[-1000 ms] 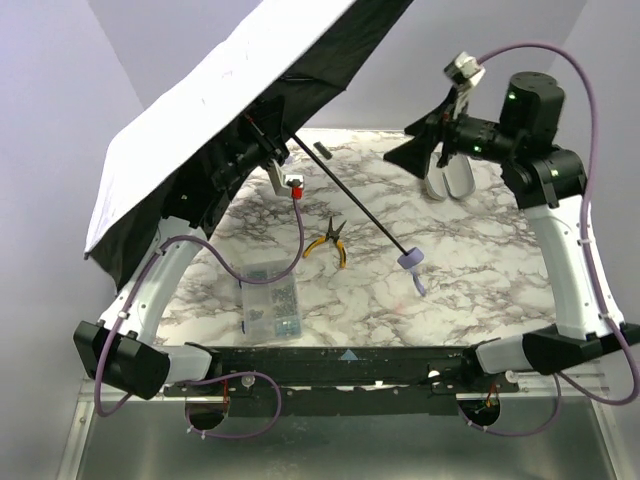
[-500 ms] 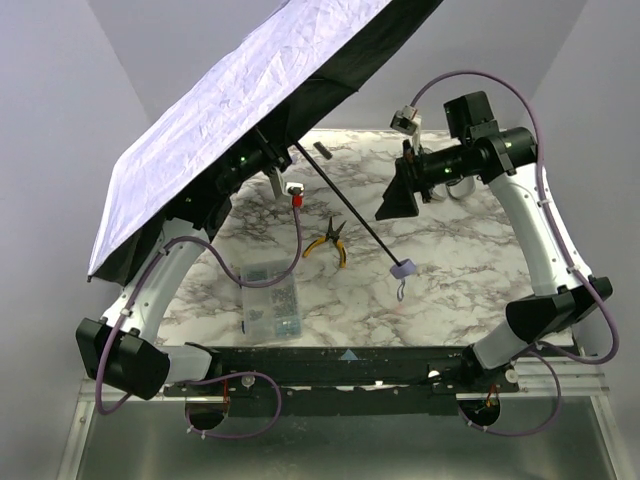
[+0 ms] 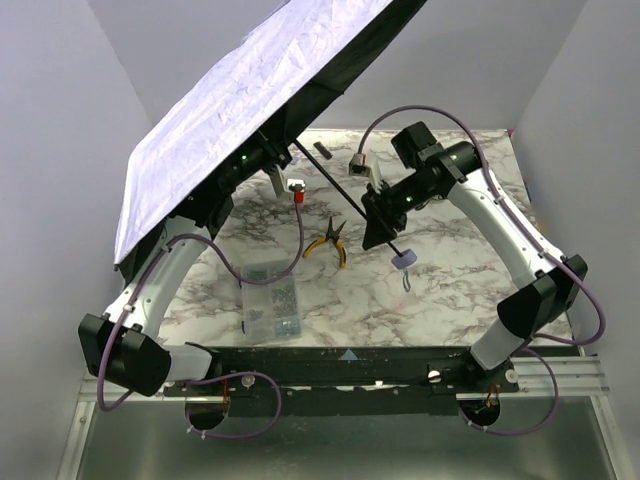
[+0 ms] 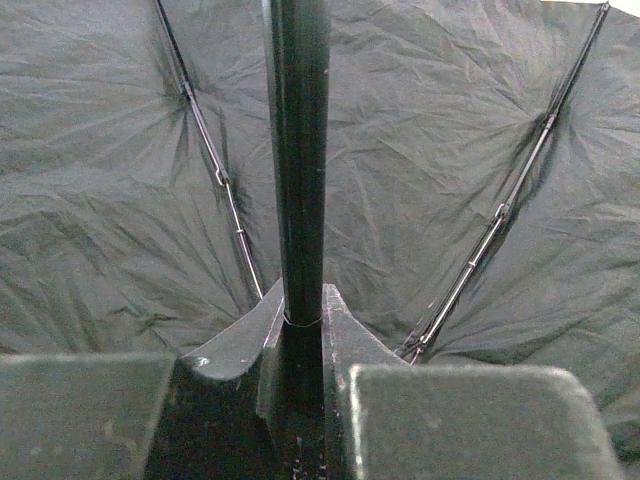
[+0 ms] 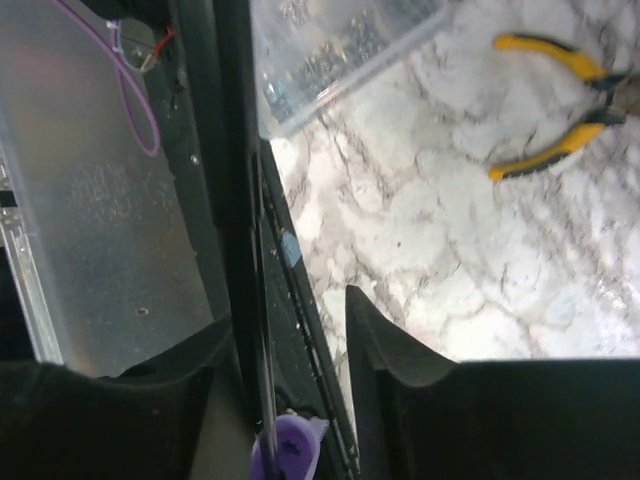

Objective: Open the umbrella

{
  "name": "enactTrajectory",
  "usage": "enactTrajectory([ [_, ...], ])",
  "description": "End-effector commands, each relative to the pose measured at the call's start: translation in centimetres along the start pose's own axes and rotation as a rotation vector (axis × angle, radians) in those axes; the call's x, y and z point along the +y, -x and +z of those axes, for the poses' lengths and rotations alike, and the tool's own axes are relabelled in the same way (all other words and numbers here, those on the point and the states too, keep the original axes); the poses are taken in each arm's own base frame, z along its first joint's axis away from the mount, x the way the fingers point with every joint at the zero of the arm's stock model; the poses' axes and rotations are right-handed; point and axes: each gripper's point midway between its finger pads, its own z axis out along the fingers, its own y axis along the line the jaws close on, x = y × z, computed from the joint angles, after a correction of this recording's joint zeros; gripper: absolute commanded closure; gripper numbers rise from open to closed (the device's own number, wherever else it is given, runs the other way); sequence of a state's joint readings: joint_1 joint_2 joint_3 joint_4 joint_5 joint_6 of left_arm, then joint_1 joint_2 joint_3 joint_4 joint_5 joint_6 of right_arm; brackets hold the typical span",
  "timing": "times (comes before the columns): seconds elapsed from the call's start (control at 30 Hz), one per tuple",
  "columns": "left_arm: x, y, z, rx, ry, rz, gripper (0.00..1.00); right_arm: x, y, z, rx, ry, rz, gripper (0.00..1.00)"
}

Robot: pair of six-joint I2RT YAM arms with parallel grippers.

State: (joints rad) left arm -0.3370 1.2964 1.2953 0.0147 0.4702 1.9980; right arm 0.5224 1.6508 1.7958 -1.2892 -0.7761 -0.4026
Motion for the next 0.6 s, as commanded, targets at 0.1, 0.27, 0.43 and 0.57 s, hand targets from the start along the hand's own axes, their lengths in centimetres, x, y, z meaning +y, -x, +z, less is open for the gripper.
enactTrajectory([
  [0.1,1.6,-2.9,-0.7,0.107,0.056,0.045,1.00,0.4,-5.5,-0.2,0.138,-0.011,-0.027,0.70],
  [0.27,1.2,-3.8,-0.7,0.132,0.060,0.040,1.00,1.0,-7.5,0.0,0.182,0.022,-0.022,0.85],
  [0.43,1.0,-4.4,-0.5,0.149,0.068,0.043,1.00,1.2,-7.4,0.1,0.177,0.044,-0.026,0.99],
  [0.57,0.0,-5.1,-0.6,0.175,0.039,0.041,1.00,1.2,-7.4,0.0,0.177,0.039,-0.027,1.00],
])
